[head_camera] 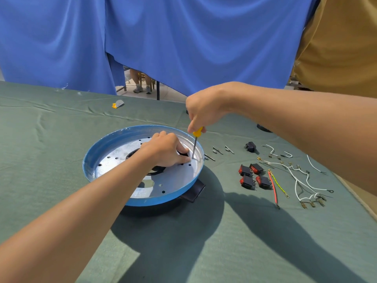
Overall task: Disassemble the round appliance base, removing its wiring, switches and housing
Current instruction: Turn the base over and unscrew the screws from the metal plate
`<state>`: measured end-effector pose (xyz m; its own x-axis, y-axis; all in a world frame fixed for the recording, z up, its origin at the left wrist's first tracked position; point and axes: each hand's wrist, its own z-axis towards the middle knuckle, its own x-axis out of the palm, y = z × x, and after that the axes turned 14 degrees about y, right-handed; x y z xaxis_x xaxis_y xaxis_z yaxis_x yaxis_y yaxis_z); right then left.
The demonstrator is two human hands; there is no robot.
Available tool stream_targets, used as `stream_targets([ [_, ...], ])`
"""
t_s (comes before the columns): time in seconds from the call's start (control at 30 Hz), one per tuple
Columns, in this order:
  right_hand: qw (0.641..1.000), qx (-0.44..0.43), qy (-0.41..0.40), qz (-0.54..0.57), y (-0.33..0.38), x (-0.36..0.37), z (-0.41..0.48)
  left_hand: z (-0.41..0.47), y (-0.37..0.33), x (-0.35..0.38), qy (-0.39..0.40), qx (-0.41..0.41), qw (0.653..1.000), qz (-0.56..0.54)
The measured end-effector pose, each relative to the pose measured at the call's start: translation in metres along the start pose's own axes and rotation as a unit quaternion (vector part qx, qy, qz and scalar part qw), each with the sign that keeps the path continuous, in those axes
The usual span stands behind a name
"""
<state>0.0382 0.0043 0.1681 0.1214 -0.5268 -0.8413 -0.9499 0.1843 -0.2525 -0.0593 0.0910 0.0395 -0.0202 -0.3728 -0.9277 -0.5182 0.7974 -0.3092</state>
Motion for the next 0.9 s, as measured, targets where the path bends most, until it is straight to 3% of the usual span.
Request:
stream_targets([
  [0.13, 0.997, -0.041, -0.048, -0.040, 0.005, -0.001, -0.007, 0.000, 0.000, 0.000, 0.001, 0.001, 1.000, 0.007],
  [0.33, 0.996, -0.080, -0.025, -0.005, 0.000, 0.000, -0.005, -0.002, -0.001, -0.001, 0.004, 0.003, 1.000, 0.013],
  [0.57, 0.995, 0.023, 0.069, 0.066, -0.001, -0.001, -0.002, -0.003, -0.002, -0.003, 0.016, -0.005, 1.000, 0.007],
  [0.77, 0.999, -0.019, -0.029, -0.004, 0.004, 0.002, -0.004, -0.003, -0.002, -0.003, 0.012, -0.003, 1.000, 0.001],
  [0.9, 0.997, -0.054, -0.049, 0.018, 0.000, 0.002, -0.009, -0.003, -0.001, -0.002, 0.011, -0.002, 1.000, -0.001],
])
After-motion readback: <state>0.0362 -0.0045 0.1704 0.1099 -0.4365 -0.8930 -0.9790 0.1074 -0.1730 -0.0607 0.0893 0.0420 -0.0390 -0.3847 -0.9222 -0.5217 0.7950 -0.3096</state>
